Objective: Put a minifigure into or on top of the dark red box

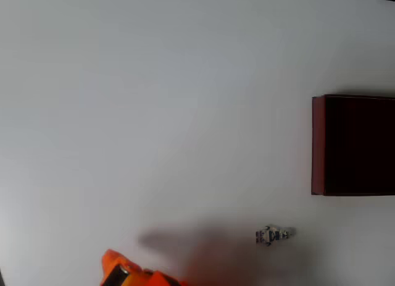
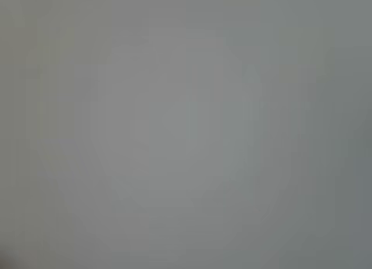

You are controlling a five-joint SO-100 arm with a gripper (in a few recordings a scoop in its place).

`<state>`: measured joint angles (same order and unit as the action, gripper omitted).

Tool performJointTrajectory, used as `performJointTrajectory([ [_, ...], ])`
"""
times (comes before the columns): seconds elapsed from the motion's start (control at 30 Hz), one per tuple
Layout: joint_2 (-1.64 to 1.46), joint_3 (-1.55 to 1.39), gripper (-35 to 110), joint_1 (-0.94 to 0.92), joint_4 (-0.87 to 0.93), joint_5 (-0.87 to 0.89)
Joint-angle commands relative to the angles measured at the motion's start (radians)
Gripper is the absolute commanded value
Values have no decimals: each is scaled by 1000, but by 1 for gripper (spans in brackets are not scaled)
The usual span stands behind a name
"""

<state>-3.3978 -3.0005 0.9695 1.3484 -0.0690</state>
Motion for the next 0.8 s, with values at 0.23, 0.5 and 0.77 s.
performJointTrajectory([
  [0.23, -12, -18, 0, 6, 9, -6],
  [0.5, -12, -14, 13, -60, -41, 64],
  [0.77, 5, 117, 17, -314, -64, 0],
])
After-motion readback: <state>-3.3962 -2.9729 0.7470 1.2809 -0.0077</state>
